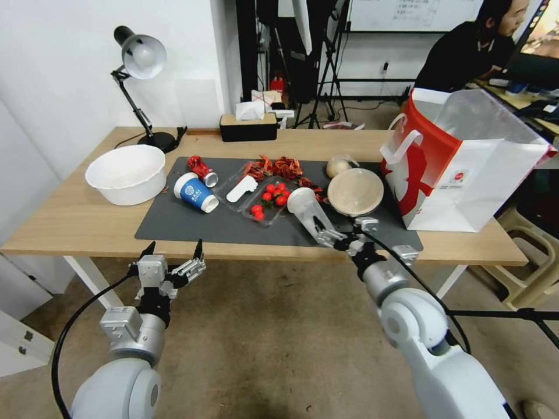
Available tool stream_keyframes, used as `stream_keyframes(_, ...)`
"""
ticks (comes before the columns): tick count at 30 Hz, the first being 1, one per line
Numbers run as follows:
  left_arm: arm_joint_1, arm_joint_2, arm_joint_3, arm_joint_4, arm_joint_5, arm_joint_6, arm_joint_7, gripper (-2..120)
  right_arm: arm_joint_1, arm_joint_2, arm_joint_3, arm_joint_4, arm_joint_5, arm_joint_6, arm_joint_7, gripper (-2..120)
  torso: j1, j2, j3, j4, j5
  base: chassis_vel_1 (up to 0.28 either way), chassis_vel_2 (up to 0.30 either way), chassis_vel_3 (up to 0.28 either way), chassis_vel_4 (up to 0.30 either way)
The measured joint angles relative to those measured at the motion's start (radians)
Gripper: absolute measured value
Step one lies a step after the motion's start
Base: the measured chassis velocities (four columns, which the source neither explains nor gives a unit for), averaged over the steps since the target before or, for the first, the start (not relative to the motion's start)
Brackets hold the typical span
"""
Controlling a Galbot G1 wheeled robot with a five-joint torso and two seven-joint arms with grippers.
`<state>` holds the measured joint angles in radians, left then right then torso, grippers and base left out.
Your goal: Pick up the trash from the table and place it into the takeout bag.
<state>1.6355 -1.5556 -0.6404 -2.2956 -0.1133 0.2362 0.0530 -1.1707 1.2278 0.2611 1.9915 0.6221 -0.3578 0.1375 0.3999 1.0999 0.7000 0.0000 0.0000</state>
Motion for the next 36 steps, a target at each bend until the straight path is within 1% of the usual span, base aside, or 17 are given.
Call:
stream_keyframes(2, 0.002, -0.001, -0.001, 0.002, 0.002, -0.005, 0.0, 100, 0.017, 0.007, -0.018, -0.015, 0.011, -0.008, 0.013, 100, 0.0, 0.0, 0.0, 0.0, -0.0001, 0.0, 0.0, 0.0, 0.0)
stream_keyframes(9, 0.001, -0.002, -0.002, 0.013, 0.006, -0.02, -0.001, 100, 0.031, 0.018, -0.031, -0.023, 0.014, -0.029, 0.041, 99, 0.0, 0.0, 0.0, 0.0, 0.0, 0.0, 0.0, 0.0, 0.0)
stream_keyframes(11, -0.002, -0.002, -0.001, 0.021, 0.009, -0.028, -0.001, 100, 0.028, 0.018, -0.031, -0.021, 0.014, -0.036, 0.048, 91, 0.0, 0.0, 0.0, -0.0001, -0.0001, 0.0, 0.0, 0.0, 0.0)
stream_keyframes(13, -0.003, -0.002, 0.0, 0.022, 0.01, -0.029, -0.001, 100, 0.027, 0.018, -0.031, -0.019, 0.014, -0.039, 0.051, 90, 0.0, 0.0, 0.0, -0.0001, -0.0001, 0.0, 0.0, 0.0, 0.0)
stream_keyframes(15, -0.004, -0.002, 0.003, 0.026, 0.011, -0.033, -0.001, 100, 0.023, 0.019, -0.031, -0.016, 0.014, -0.044, 0.057, 82, 0.0, 0.0, 0.0, -0.0001, 0.0, 0.0, 0.0, 0.0, 0.0)
stream_keyframes(16, -0.004, -0.002, 0.003, 0.026, 0.011, -0.033, -0.001, 100, 0.023, 0.019, -0.031, -0.016, 0.014, -0.044, 0.057, 82, 0.0, 0.0, 0.0, -0.0001, 0.0, 0.0, 0.0, 0.0, 0.0)
stream_keyframes(19, -0.005, -0.001, 0.005, 0.027, 0.013, -0.035, -0.002, 100, 0.016, 0.02, -0.03, -0.009, 0.014, -0.048, 0.059, 67, 0.0, 0.0, 0.0, -0.0001, -0.0001, 0.0, 0.0, 0.0, 0.0)
stream_keyframes(20, -0.005, -0.001, 0.005, 0.027, 0.013, -0.035, -0.002, 100, 0.016, 0.02, -0.03, -0.009, 0.014, -0.048, 0.059, 67, 0.0, 0.0, 0.0, -0.0001, -0.0001, 0.0, 0.0, 0.0, 0.0)
stream_keyframes(21, -0.005, -0.001, 0.005, 0.027, 0.014, -0.036, -0.002, 100, 0.014, 0.02, -0.029, -0.006, 0.013, -0.05, 0.059, 64, 0.0, 0.0, 0.0, -0.0001, 0.0, 0.0, 0.0, 0.0, 0.0)
stream_keyframes(22, -0.005, -0.001, 0.006, 0.027, 0.015, -0.036, -0.002, 100, 0.01, 0.02, -0.029, -0.003, 0.012, -0.054, 0.061, 57, 0.0, 0.0, 0.0, -0.0001, -0.0001, 0.0, 0.0, 0.0, 0.0)
stream_keyframes(23, -0.005, -0.001, 0.006, 0.027, 0.015, -0.036, -0.002, 100, 0.008, 0.02, -0.029, 0.0, 0.012, -0.057, 0.063, 54, 0.0, 0.0, 0.0, -0.0001, -0.0001, 0.0, 0.0, 0.0, 0.0)
stream_keyframes(24, -0.005, -0.001, 0.006, 0.027, 0.015, -0.036, -0.002, 100, 0.008, 0.02, -0.029, 0.0, 0.012, -0.057, 0.063, 54, 0.0, 0.0, 0.0, -0.0001, -0.0001, 0.0, 0.0, 0.0, 0.0)
stream_keyframes(26, -0.004, -0.001, 0.007, 0.027, 0.02, -0.038, -0.002, 100, 0.001, 0.022, -0.029, 0.009, 0.01, -0.073, 0.071, 44, 0.0, 0.0, 0.0, 0.0, -0.0001, 0.0, 0.0, 0.0, 0.0)
stream_keyframes(31, 0.0, -0.002, 0.009, 0.027, 0.027, -0.043, -0.002, 100, -0.009, 0.024, -0.027, 0.023, 0.007, -0.091, 0.088, 34, 0.0, 0.0, 0.0, -0.0001, -0.0002, 0.0, 0.0, 0.0, 0.0)
stream_keyframes(32, 0.0, -0.002, 0.009, 0.027, 0.027, -0.043, -0.002, 100, -0.009, 0.024, -0.027, 0.023, 0.007, -0.091, 0.088, 34, 0.0, 0.0, 0.0, -0.0001, -0.0002, 0.0, 0.0, 0.0, 0.0)
stream_keyframes(34, 0.003, -0.004, 0.009, 0.026, 0.031, -0.048, -0.001, 100, -0.014, 0.024, -0.027, 0.031, 0.007, -0.093, 0.097, 27, 0.0, 0.0, 0.0, -0.0001, -0.0002, 0.0, 0.0, 0.0, 0.0)
stream_keyframes(36, 0.005, -0.004, 0.009, 0.025, 0.033, -0.052, -0.001, 100, -0.015, 0.024, -0.027, 0.033, 0.007, -0.093, 0.1, 25, 0.0, 0.0, 0.0, -0.0002, -0.0002, 0.0, 0.0, 0.0, 0.0)
